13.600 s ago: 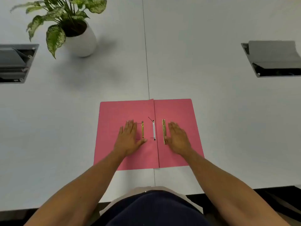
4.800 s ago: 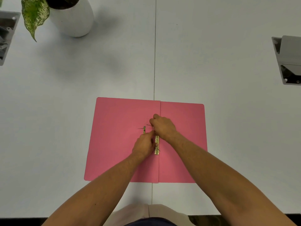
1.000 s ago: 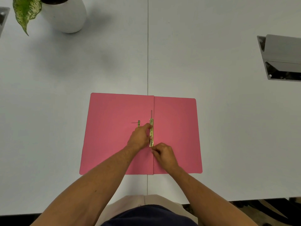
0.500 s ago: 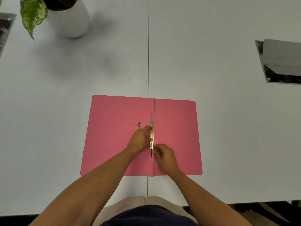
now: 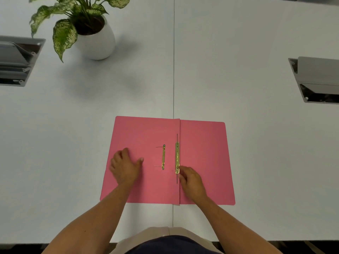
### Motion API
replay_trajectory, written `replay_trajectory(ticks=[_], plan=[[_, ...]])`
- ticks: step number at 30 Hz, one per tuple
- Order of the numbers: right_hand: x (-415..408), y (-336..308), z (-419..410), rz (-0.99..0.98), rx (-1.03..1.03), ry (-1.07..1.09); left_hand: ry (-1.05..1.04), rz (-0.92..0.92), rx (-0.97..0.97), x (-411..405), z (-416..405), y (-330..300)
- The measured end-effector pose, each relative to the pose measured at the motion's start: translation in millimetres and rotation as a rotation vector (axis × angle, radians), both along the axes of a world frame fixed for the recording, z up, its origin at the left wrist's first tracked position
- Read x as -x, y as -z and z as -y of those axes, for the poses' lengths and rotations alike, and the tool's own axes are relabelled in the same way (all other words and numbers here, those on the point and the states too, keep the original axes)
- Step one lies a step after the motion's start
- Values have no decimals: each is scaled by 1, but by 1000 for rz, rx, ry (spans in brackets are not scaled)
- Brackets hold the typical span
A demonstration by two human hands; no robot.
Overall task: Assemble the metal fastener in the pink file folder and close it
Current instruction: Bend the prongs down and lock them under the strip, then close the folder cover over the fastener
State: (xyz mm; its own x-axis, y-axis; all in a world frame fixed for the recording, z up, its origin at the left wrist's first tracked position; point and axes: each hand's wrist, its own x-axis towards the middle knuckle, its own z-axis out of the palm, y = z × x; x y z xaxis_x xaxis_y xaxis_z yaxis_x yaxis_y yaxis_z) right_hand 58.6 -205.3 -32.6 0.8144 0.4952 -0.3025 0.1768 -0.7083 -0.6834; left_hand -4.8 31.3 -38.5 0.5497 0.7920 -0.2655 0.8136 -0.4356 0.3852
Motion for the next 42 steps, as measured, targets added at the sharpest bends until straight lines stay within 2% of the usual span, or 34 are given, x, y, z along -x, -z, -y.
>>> replay_trajectory(ticks=[2,5,10,20,24,30,37,39,42], plan=[[-5,-5,-10,-132,-69,143,-82,-72,27,0,-11,-1],[-10,-8,-20,-200,-58,236,-189,-122,114,-1,-20,-2],[-17,-10,-23,-266,-45,294,-275,-46,135,-2,-33,-2],[-34,-12,-9,-189,-9,366,-355,39,321,-13,-53,-8],[-40,-11,-9,-187,-15,393,-369,118,312,-27,-47,-24],[-53,-13,-17,-224,-69,416,-267,212,253,-55,-47,-72],[-70,-16,-47,-338,-84,294,-125,291,251,-76,-61,-138],[-70,-20,-59,-434,-112,235,-61,374,313,-80,-59,-155],[-64,-25,-73,-601,-169,196,40,488,523,-84,-48,-174]])
